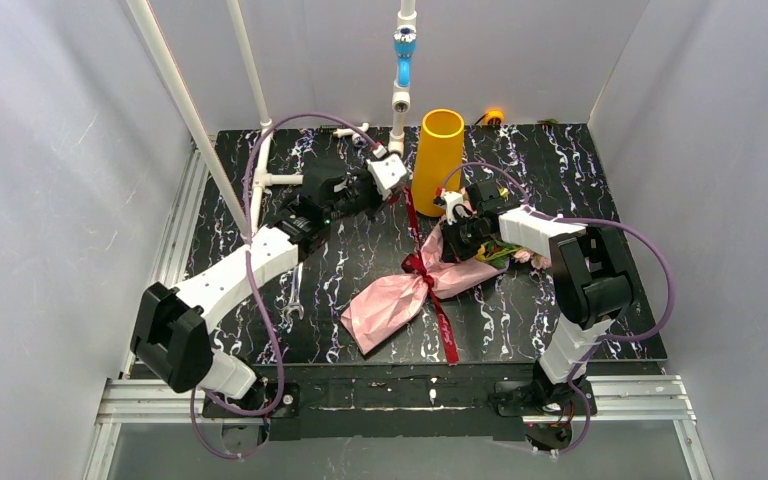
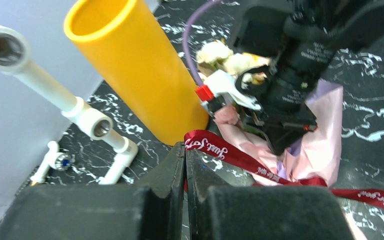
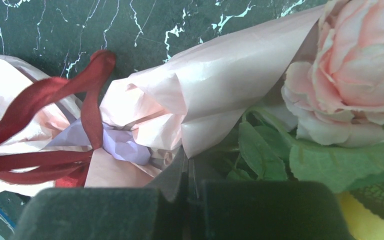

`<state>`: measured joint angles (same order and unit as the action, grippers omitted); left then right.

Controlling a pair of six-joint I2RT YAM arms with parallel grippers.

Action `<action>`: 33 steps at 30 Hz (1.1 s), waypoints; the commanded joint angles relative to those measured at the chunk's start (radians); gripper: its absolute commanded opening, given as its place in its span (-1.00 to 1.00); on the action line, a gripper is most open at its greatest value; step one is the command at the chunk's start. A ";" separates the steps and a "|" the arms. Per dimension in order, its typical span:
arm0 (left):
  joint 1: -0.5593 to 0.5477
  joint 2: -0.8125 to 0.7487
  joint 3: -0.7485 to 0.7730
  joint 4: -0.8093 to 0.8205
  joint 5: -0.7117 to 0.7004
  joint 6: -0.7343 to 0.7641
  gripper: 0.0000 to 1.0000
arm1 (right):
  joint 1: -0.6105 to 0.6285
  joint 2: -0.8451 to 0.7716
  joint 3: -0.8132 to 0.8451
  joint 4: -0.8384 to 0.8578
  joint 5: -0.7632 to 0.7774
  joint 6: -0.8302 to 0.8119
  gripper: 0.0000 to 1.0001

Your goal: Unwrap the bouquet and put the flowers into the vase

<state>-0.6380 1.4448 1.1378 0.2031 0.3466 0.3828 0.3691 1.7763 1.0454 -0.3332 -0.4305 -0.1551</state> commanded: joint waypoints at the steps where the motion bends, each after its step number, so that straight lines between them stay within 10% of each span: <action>1: 0.014 -0.082 0.078 -0.005 -0.094 -0.052 -1.00 | -0.006 0.084 -0.052 -0.132 0.167 -0.079 -0.97; 31: 0.067 -0.082 0.287 -0.108 -0.288 -0.195 -1.00 | -0.006 0.092 -0.071 -0.122 0.181 -0.086 -0.97; 33: 0.083 -0.066 0.292 -0.173 -0.294 -0.211 -0.70 | -0.006 0.092 -0.069 -0.122 0.177 -0.083 -0.97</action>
<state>-0.5861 1.3987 1.4132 0.0822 0.1108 0.1978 0.3687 1.7809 1.0443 -0.3336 -0.4328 -0.1703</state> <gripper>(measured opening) 0.029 0.031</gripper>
